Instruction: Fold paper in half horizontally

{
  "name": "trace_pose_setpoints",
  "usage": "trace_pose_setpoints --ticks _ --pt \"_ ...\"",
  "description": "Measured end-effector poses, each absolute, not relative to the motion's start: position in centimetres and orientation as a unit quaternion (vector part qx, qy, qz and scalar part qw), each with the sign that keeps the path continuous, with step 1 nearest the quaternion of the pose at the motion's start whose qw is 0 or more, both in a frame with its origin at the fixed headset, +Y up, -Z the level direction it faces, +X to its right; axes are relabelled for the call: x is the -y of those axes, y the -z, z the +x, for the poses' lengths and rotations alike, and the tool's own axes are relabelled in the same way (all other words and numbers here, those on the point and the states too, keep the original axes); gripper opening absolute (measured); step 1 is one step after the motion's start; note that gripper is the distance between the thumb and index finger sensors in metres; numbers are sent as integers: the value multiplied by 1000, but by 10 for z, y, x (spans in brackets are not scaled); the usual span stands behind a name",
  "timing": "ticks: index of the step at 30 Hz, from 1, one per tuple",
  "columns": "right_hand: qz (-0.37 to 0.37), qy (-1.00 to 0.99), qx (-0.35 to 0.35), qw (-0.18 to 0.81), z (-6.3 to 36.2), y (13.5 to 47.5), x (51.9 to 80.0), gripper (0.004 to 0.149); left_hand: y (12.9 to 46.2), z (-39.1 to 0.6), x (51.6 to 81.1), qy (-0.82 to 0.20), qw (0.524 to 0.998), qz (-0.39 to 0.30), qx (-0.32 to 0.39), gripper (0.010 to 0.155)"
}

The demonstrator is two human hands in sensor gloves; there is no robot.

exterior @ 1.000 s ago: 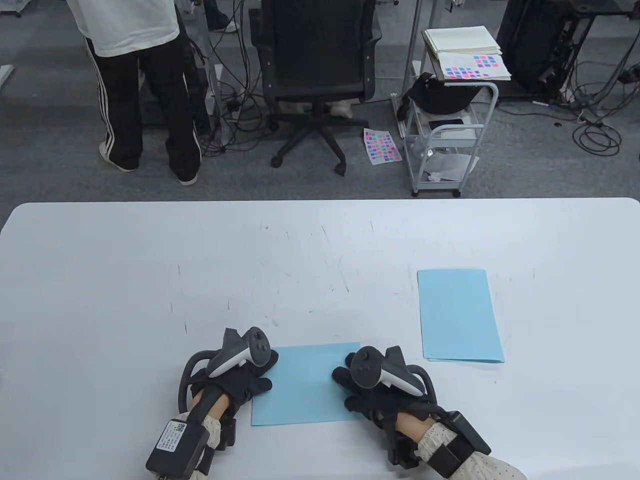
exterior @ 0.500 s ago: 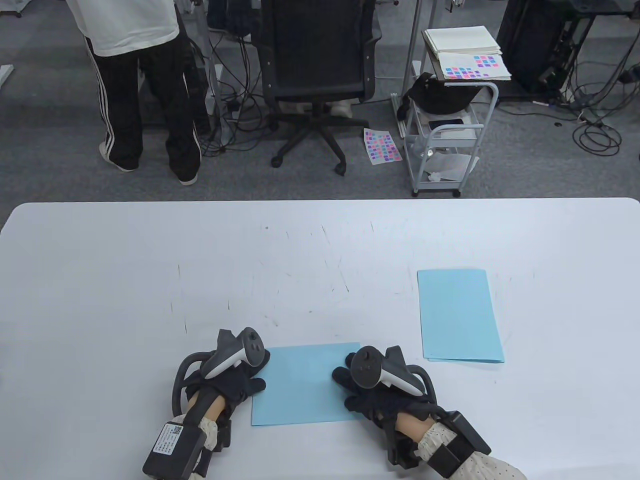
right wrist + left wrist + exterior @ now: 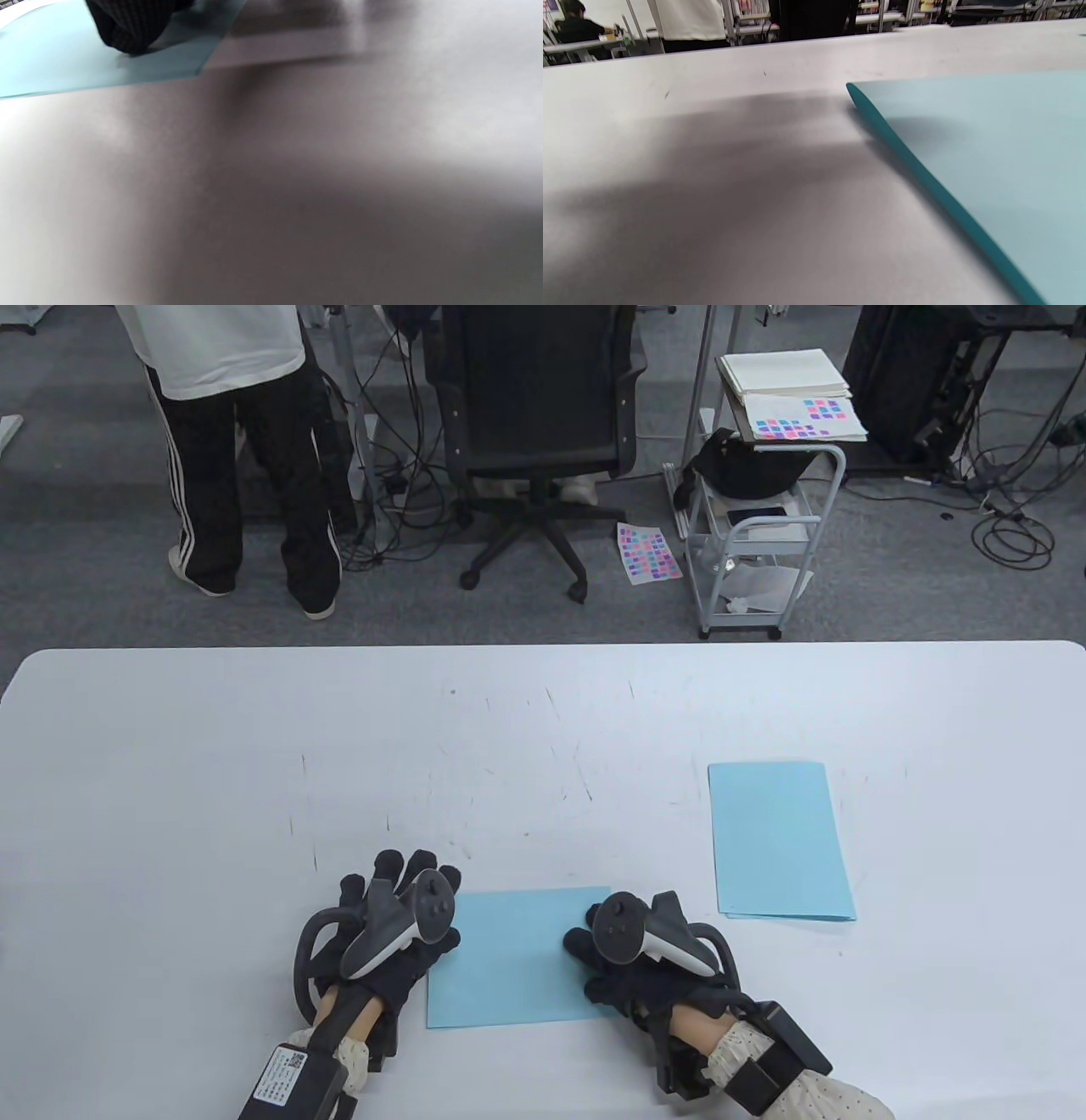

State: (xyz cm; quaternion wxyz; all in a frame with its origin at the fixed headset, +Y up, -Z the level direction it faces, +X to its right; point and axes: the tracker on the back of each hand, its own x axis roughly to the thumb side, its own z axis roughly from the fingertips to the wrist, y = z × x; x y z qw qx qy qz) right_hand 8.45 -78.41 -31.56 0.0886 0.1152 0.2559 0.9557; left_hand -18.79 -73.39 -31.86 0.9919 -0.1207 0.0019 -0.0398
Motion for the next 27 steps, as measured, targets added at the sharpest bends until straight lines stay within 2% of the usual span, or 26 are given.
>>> trace_pose_setpoints --ticks 3,9,13,17,22,27 --pt "116 -956 -255 90 84 316 784 64 310 -189 731 30 997 -64 9 74" --pt "117 -956 -252 93 84 316 785 64 298 -195 729 13 1000 -2 19 76" --pt "117 -956 -255 91 83 316 784 64 296 -198 732 24 1000 -8 18 77" --pt "113 -957 -257 75 76 323 770 64 297 -201 733 16 1000 -16 16 76" --pt "114 -966 -215 86 59 342 740 64 299 -204 733 17 1000 -19 17 76" --pt "109 -973 -182 91 34 361 730 66 299 -208 734 10 999 -31 15 76"
